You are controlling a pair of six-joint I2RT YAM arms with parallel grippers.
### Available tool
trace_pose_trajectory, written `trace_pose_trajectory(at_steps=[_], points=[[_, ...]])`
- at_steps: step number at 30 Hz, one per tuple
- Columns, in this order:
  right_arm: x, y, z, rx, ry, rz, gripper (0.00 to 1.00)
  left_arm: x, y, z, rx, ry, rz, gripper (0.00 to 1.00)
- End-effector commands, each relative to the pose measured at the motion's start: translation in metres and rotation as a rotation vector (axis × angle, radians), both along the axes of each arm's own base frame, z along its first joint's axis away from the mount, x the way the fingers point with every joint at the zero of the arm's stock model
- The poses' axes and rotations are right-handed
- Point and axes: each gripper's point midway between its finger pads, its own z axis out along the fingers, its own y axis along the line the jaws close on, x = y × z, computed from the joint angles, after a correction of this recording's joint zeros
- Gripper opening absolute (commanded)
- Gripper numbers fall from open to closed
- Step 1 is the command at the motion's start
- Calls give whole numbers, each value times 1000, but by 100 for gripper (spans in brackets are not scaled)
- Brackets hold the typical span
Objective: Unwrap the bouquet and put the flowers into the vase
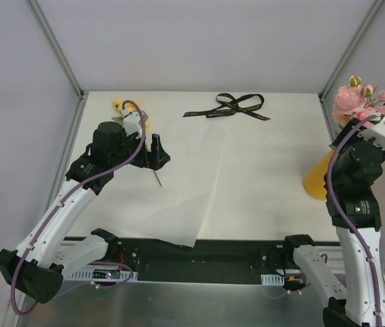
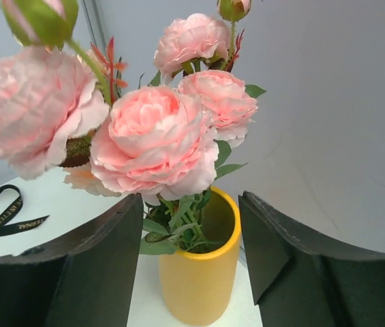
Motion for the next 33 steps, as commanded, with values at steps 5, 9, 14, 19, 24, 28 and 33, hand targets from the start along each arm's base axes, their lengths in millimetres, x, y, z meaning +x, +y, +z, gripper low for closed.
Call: trace_pose_trajectory(at_steps=[5,9,14,19,24,28,33], points=[[-25,30,3,239,39,157,63,20,31,-18,96,22,226,99],[-26,66,-2,353,66,347,59,32,52,-41,172,98,382,97],[-17,128,-5,467,26,680,57,46,61,-59,220,277,474,79],[-13,168,-20,578,13,879,57,74,76,-76,211,417,566,66],[-8,188,-36,635,55,968,57,117,90,-91,233,466,657,60],[-13,196,-39,687,50,1007,56,155,104,-107,314,462,710,59],[-23,199,-11,673,-38,1052,54,191,103,-143,361,512,705,47]])
